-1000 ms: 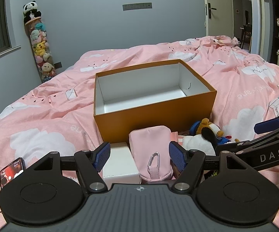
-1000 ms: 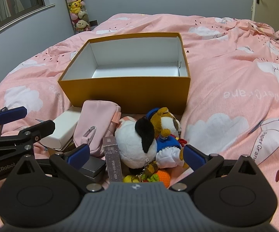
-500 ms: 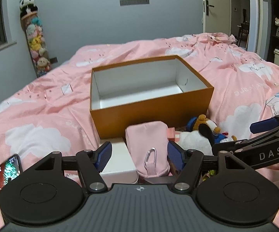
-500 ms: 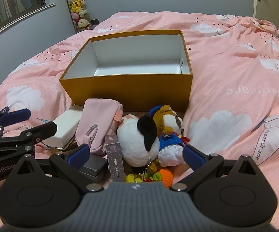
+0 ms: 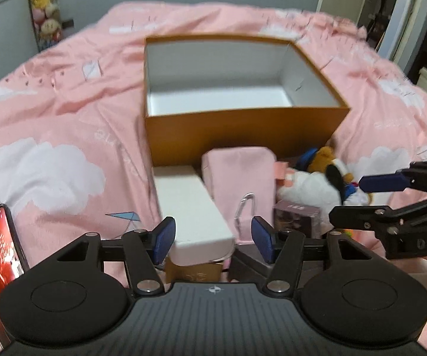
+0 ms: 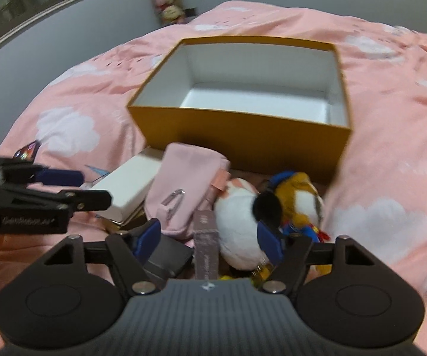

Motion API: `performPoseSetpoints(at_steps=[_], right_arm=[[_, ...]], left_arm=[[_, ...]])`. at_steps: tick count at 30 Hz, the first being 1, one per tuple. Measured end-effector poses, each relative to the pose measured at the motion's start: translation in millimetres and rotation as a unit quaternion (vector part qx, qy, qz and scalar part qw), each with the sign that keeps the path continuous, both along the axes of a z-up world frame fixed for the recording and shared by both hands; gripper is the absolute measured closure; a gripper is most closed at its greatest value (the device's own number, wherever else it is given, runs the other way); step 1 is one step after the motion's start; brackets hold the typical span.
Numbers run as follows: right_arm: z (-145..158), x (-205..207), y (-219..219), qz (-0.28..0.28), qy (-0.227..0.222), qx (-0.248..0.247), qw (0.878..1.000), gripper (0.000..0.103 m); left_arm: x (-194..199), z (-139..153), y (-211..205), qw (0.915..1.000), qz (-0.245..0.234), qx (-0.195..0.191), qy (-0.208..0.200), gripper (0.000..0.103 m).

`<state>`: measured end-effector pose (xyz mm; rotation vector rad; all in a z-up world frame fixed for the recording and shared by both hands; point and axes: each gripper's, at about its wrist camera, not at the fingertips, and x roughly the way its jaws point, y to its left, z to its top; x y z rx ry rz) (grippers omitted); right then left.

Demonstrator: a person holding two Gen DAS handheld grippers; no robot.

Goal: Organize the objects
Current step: 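Move the left tool toward the white rectangular box in front of the orange box, then grasp the white box with the left gripper while the right gripper grasps the gold block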

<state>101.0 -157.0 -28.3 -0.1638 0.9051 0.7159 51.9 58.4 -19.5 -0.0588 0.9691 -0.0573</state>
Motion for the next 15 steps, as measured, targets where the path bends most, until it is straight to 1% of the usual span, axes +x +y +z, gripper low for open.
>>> performPoseSetpoints(at_steps=[1, 3, 4, 7, 10, 15], right_arm=[[0, 3, 5, 0.010, 0.000, -0.003, 1.000, 0.032], [-2, 10, 15, 0.027, 0.001, -0.009, 1.000, 0.039], [-3, 14, 19, 0.034, 0.005, -0.012, 0.999, 0.041], [-7, 26, 32, 0.051, 0.017, -0.014, 0.998, 0.041], [-11, 35, 42, 0.066, 0.020, -0.018, 0.997, 0.041], [-20, 51, 58, 0.085, 0.038, -0.025, 0.995, 0.042]], left_arm=[[6, -1, 2, 0.9999, 0.003, 0.002, 0.011, 0.035], [20, -4, 7, 0.9996, 0.004, 0.004, 0.029, 0.034], [26, -5, 8, 0.9993, 0.003, 0.005, 0.038, 0.034], [50, -12, 15, 0.9969, 0.003, -0.001, 0.079, 0.033], [73, -20, 20, 0.9930, 0.000, -0.009, 0.118, 0.033], [101, -36, 24, 0.9838, -0.007, -0.003, 0.179, 0.034]])
